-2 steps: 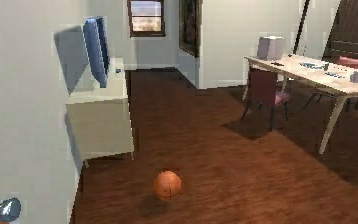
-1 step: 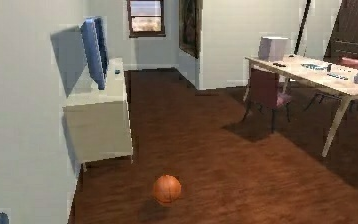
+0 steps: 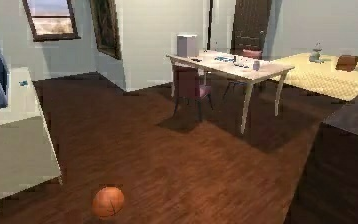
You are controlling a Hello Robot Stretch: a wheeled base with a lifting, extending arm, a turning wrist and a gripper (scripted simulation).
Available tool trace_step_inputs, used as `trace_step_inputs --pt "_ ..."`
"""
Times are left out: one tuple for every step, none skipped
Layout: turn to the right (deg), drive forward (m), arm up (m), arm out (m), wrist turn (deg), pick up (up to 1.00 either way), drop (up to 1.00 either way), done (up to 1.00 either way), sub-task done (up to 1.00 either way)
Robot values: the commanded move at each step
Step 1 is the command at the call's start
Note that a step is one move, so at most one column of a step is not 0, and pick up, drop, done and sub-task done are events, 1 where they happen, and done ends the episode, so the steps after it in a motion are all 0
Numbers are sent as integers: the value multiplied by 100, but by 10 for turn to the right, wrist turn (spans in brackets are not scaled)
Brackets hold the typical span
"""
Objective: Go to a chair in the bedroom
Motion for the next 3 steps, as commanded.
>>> trace_step_inputs --pt "0 100 0 0 0 0 0 0 0" --pt "0 75 0 0 0 0 0 0 0" --pt "90 0 0 0 0 0 0 0 0"
